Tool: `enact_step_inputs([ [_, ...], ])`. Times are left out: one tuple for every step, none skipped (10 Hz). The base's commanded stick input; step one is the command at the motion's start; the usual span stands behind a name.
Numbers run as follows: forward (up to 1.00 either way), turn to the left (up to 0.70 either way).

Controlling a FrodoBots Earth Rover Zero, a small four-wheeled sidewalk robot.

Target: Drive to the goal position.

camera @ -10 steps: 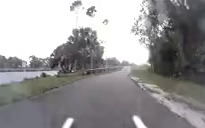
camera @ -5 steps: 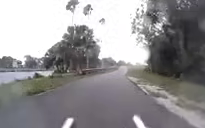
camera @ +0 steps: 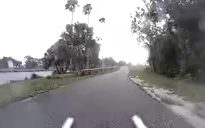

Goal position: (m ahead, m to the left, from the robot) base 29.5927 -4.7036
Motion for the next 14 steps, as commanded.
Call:
enact_step_inputs([
  [0.85,0.00],
  [0.85,0.00],
  [0.85,0.00],
  [0.85,0.00],
  [0.85,-0.29],
  [0.85,-0.34],
  [0.85,-0.24],
  [0.85,0.00],
  [0.85,0.00],
  [0.85,0.00],
  [0.85,0.00],
  [0.85,0.00],
  [0.85,0.00],
  [0.85,-0.11],
])
